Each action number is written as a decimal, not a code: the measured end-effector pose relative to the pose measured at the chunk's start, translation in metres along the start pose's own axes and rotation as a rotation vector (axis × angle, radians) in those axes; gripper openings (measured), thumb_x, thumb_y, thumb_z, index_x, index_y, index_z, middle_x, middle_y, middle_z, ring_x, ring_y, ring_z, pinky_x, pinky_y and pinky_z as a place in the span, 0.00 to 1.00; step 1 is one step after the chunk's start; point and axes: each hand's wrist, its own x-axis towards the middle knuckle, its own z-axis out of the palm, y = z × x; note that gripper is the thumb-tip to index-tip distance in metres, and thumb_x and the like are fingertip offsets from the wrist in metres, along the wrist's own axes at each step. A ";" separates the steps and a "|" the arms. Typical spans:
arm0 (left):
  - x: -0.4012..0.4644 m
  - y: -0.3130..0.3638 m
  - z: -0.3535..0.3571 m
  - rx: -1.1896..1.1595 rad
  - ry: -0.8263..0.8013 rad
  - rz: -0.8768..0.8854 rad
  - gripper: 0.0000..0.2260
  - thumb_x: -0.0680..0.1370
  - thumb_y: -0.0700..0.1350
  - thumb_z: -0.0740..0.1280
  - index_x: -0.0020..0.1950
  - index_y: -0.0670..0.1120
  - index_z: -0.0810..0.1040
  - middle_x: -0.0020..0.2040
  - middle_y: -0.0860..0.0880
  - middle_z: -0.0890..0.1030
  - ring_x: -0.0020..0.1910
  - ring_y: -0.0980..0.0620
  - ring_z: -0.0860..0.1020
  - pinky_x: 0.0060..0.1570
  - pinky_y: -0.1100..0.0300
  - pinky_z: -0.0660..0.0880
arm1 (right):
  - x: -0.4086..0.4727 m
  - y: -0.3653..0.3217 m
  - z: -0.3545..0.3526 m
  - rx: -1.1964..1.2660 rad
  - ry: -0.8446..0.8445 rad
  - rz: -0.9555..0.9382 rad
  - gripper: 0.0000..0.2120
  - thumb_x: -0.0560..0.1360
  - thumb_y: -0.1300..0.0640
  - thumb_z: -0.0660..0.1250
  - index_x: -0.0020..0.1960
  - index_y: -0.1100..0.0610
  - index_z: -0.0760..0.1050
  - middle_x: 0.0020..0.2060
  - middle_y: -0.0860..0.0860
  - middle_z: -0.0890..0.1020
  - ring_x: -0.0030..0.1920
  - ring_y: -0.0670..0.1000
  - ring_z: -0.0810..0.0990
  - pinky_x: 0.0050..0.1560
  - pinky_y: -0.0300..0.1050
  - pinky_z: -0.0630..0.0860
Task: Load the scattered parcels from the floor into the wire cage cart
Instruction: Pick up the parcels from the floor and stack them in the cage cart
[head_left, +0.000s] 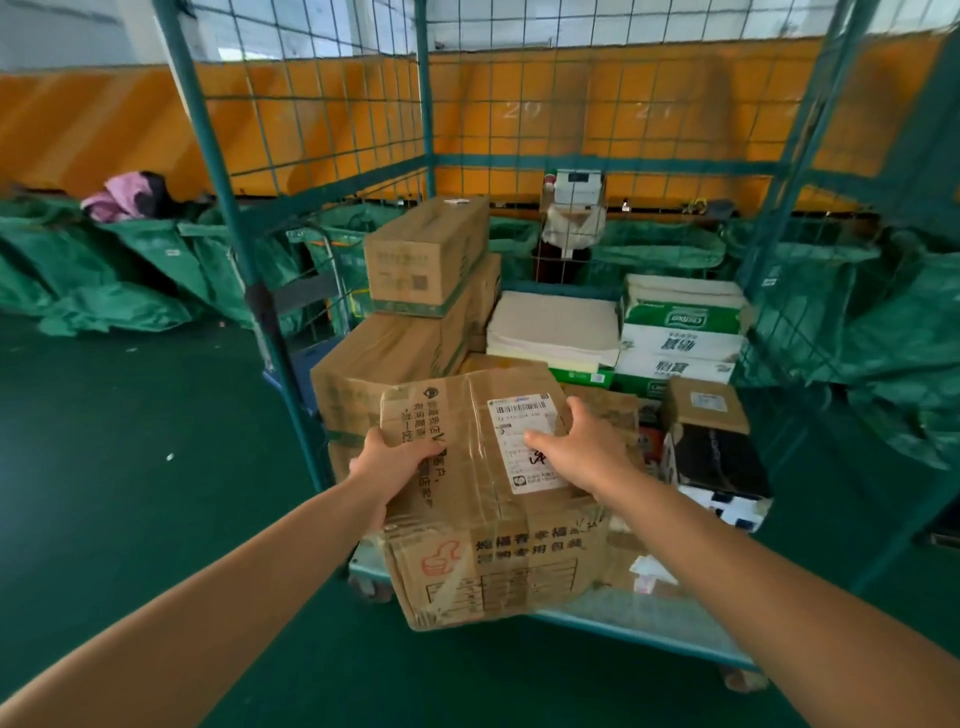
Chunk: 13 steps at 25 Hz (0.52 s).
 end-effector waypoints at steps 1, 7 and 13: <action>0.016 0.007 0.011 -0.008 -0.008 0.011 0.26 0.70 0.51 0.76 0.61 0.54 0.65 0.59 0.44 0.75 0.52 0.42 0.79 0.53 0.41 0.78 | 0.023 0.002 -0.003 0.012 -0.001 -0.008 0.38 0.77 0.43 0.65 0.79 0.51 0.49 0.71 0.51 0.69 0.65 0.54 0.74 0.44 0.41 0.73; 0.116 0.040 0.042 -0.016 -0.041 0.055 0.24 0.74 0.45 0.73 0.66 0.49 0.67 0.55 0.47 0.80 0.50 0.46 0.81 0.52 0.47 0.79 | 0.143 0.002 0.006 -0.023 0.023 0.055 0.38 0.73 0.42 0.66 0.78 0.47 0.52 0.71 0.51 0.68 0.66 0.56 0.72 0.56 0.48 0.73; 0.234 0.089 0.059 -0.013 -0.135 0.084 0.28 0.74 0.45 0.72 0.71 0.50 0.64 0.57 0.48 0.78 0.53 0.46 0.80 0.57 0.45 0.77 | 0.254 -0.013 0.019 0.000 0.034 0.109 0.38 0.70 0.44 0.68 0.75 0.45 0.56 0.64 0.50 0.74 0.62 0.55 0.74 0.59 0.56 0.75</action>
